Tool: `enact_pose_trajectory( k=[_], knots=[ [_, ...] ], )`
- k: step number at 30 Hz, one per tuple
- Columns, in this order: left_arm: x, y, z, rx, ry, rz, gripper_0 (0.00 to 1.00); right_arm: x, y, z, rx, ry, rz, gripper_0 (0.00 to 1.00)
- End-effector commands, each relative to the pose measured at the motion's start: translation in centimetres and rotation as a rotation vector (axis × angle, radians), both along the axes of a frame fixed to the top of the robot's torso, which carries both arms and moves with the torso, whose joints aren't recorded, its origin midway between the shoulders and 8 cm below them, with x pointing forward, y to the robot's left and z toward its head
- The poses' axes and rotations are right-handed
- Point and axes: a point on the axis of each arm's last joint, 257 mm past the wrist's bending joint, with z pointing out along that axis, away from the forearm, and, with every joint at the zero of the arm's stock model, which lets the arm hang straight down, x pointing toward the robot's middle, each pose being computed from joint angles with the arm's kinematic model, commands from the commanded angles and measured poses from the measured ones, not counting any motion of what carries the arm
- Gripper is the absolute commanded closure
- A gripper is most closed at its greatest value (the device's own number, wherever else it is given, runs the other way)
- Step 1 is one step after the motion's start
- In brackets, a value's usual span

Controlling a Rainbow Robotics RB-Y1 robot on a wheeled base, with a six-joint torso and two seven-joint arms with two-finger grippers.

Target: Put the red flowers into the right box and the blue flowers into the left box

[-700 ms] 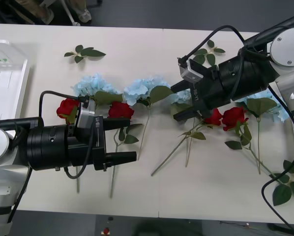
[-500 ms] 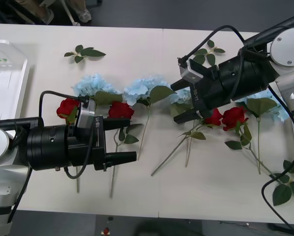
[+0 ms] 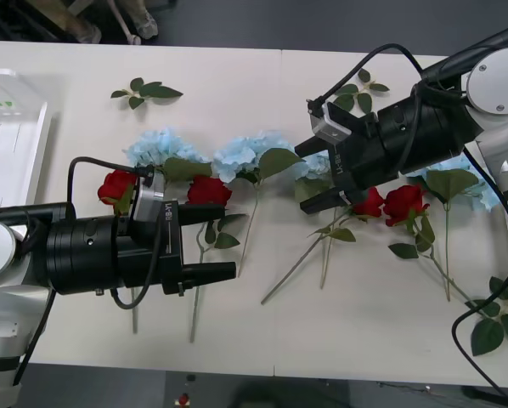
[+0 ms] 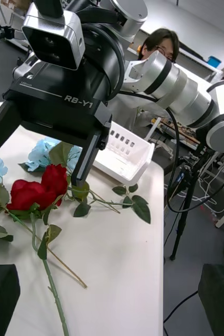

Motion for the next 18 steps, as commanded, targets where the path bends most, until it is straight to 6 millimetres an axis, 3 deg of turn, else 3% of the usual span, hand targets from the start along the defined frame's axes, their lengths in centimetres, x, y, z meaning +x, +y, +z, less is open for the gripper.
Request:
enact_pose_trajectory(
  k=[1,18],
  knots=[
    [-0.18,0.42,0.61,0.007,-0.043,0.003,0.00,-0.18,0.42,0.39,0.006,-0.015,0.016,0.00],
    [-0.18,0.42,0.61,0.007,-0.043,0.003,0.00,-0.18,0.42,0.39,0.006,-0.015,0.016,0.00]
  ],
)
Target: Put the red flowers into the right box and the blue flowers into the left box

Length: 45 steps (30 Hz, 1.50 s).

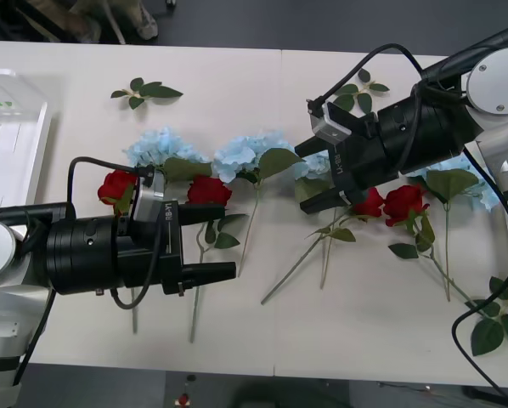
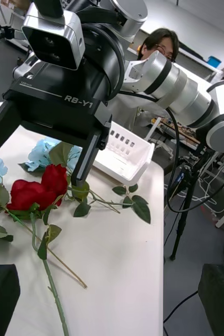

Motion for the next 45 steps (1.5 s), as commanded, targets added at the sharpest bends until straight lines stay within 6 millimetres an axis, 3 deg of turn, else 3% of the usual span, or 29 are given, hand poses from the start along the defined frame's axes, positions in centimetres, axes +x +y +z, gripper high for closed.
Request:
enact_pose_trajectory(
  k=[1,45],
  knots=[
    [-0.18,0.42,0.61,0.007,-0.043,0.003,0.00,-0.18,0.42,0.39,0.006,-0.015,0.016,0.00],
    [-0.18,0.42,0.61,0.007,-0.043,0.003,0.00,-0.18,0.42,0.39,0.006,-0.015,0.016,0.00]
  ],
)
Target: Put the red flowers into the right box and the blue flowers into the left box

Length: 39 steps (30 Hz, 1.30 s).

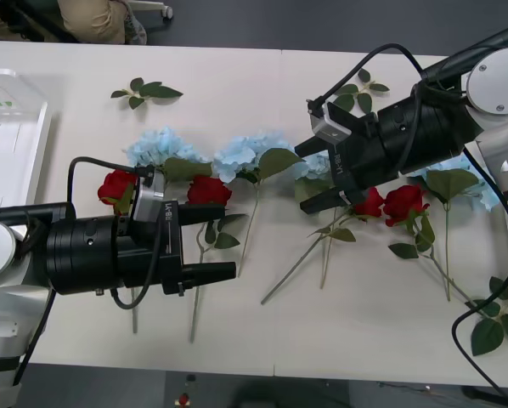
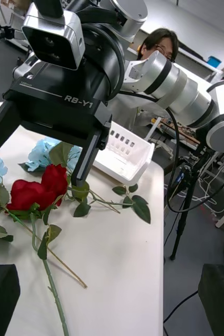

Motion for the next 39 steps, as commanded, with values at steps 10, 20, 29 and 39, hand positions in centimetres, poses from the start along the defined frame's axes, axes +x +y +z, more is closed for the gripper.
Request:
enact_pose_trajectory(
  k=[10,20,29,39],
  knots=[
    [-0.2,0.4,0.6,0.007,-0.043,0.003,0.00,-0.2,0.4,0.4,0.006,-0.015,0.016,0.00],
    [-0.2,0.4,0.6,0.007,-0.043,0.003,0.00,-0.2,0.4,0.4,0.006,-0.015,0.016,0.00],
    [-0.2,0.4,0.6,0.007,-0.043,0.003,0.00,-0.2,-2.2,-3.0,-0.007,0.062,-0.059,0.00],
    [-0.1,1.6,3.8,-0.076,-0.055,-0.018,0.00,-1.3,-9.0,-2.0,-0.109,0.175,-0.224,0.00]
  ],
)
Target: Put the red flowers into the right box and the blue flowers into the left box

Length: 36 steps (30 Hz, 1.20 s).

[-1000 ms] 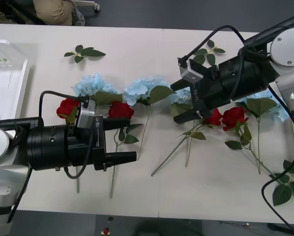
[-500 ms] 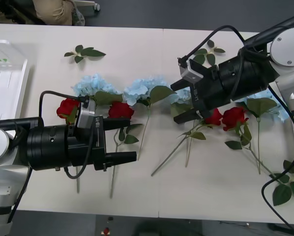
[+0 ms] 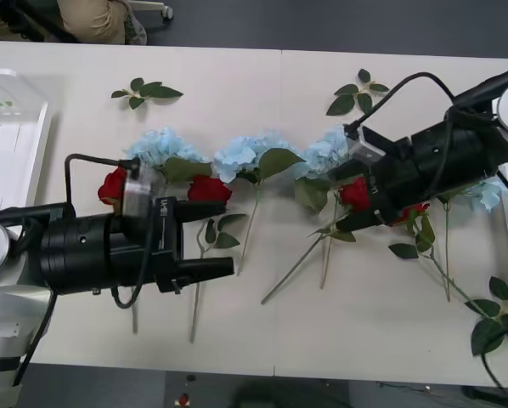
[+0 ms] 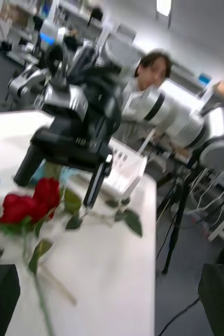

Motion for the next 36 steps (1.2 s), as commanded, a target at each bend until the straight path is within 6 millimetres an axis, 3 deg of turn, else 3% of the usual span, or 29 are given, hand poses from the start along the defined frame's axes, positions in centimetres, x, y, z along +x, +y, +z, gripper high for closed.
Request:
enact_pose_trajectory(
  k=[1,4,9,13,19,23,30,36],
  knots=[
    [0.7,2.4,1.8,0.066,-0.101,0.016,0.00,-0.8,-3.9,2.0,-0.052,0.110,-0.220,0.00],
    [0.7,4.2,2.3,0.142,-0.102,0.013,0.00,-1.5,-6.1,2.5,-0.025,0.216,-0.411,0.00],
    [1.4,8.6,1.3,0.292,0.242,0.094,0.00,-1.7,-10.2,2.5,0.036,0.338,-0.655,0.00],
    [2.6,12.4,-1.7,0.453,0.373,0.210,0.00,-0.6,-14.7,2.2,0.066,0.406,-0.869,0.00],
    [5.3,16.0,-5.6,0.547,0.539,0.395,0.00,1.3,-21.7,1.6,0.035,0.425,-1.158,0.00],
    [7.4,17.7,-7.8,0.582,0.621,0.492,0.00,1.6,-24.9,0.5,-0.007,0.434,-1.277,0.00],
    [10.7,19.8,-10.3,0.689,0.598,0.633,0.00,2.4,-29.0,-1.1,-0.014,0.444,-1.383,0.00],
    [12.2,20.9,-11.7,0.786,0.552,0.698,0.00,3.2,-29.7,-3.1,-0.042,0.425,-1.413,0.00]
  ],
)
